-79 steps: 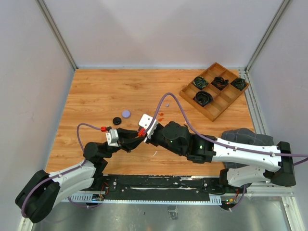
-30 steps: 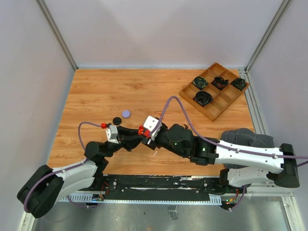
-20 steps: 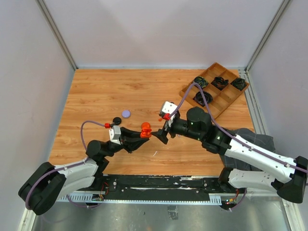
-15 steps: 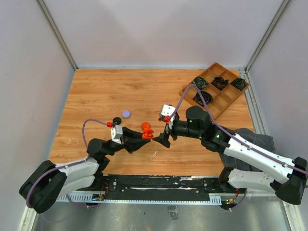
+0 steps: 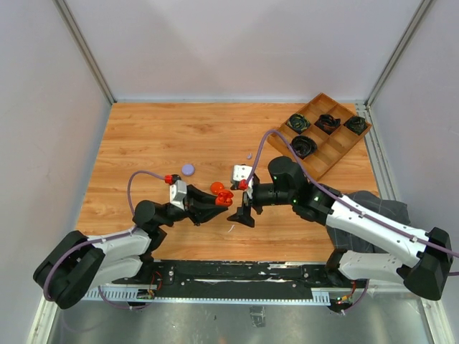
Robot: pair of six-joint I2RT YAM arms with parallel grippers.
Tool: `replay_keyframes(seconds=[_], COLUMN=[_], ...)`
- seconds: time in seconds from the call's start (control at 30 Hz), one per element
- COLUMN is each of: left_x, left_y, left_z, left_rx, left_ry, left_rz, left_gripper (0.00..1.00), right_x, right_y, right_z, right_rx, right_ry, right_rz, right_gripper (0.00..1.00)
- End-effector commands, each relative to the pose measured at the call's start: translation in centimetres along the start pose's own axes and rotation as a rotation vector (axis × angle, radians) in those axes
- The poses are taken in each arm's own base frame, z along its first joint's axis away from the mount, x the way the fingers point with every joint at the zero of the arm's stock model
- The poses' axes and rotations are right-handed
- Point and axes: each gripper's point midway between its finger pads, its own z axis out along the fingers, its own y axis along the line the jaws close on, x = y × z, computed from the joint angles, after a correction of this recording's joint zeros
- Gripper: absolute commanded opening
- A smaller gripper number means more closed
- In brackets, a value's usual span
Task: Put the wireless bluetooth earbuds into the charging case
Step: Close the charging case, then place the charging case at the center of the board.
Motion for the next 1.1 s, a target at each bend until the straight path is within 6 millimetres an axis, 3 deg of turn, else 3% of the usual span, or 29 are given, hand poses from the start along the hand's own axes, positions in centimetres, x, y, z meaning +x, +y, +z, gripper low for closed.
replay_keyframes(seconds=[0.0,0.3,0.43,0.53,0.77,0.93,1.07], left_x=[-1.1,0.6,1.7,2.7,7.2,11.5,14.4], left_y=[1.4,4.3,5.2,5.6,6.0,4.8,3.7], left_z=[0.7,1.0,0.9,0.7,-0.2,-1.4,-1.5], left_rx=[-0.057,-0.189,-0.234,-0.261,-0.349,-0.413,-0.459], left_ry=[-0.032,0.030,0.077,0.123,0.295,0.419,0.519], left_rz=[-0.002,-0.074,-0.114,-0.157,-0.407,-0.654,-0.726], left_gripper=[0.00,0.00,0.00,0.00,0.01,0.03,0.07], right_x=[-0.4,-0.4,0.1,0.7,2.4,3.9,4.8], right_y=[1.0,2.0,1.6,-0.1,-4.1,-5.6,-6.3], right_z=[-0.2,-0.5,-0.8,-1.2,-3.3,-4.7,-5.7], right_rx=[-0.065,-0.116,-0.080,0.029,0.321,0.460,0.535], right_ry=[-0.012,-0.002,0.013,0.043,0.104,0.128,0.141], right_rz=[-0.003,0.010,0.010,0.025,0.081,0.116,0.131], right_gripper=[0.93,0.87,0.87,0.88,0.90,0.90,0.92])
